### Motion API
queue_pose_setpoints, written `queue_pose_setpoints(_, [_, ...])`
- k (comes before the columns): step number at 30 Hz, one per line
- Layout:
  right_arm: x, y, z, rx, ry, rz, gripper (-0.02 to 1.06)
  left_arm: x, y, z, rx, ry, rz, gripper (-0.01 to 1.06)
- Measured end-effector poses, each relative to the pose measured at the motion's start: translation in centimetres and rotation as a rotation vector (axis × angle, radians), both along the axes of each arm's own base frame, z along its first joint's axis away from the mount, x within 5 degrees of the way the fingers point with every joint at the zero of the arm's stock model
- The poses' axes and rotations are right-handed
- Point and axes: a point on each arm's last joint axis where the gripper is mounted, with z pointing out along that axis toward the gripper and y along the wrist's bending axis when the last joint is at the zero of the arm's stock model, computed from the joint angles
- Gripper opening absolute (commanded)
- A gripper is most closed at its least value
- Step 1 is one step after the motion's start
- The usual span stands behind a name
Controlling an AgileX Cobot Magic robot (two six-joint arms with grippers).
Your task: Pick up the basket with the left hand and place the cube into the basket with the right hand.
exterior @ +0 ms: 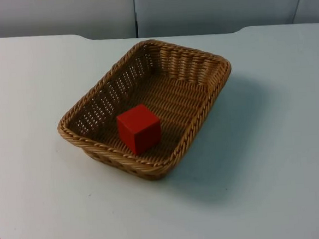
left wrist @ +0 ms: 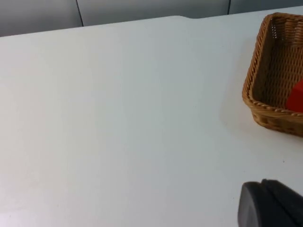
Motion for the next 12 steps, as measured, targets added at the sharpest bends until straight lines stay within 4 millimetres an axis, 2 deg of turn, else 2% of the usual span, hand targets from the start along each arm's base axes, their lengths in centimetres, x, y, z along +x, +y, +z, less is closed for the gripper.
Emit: queue_pose_setpoints(12, [0.03,0.14,0.00,0.002,0.000,-0.175,0.00,0.00,0.00,0.00,0.000,0.000,0.000,0.00])
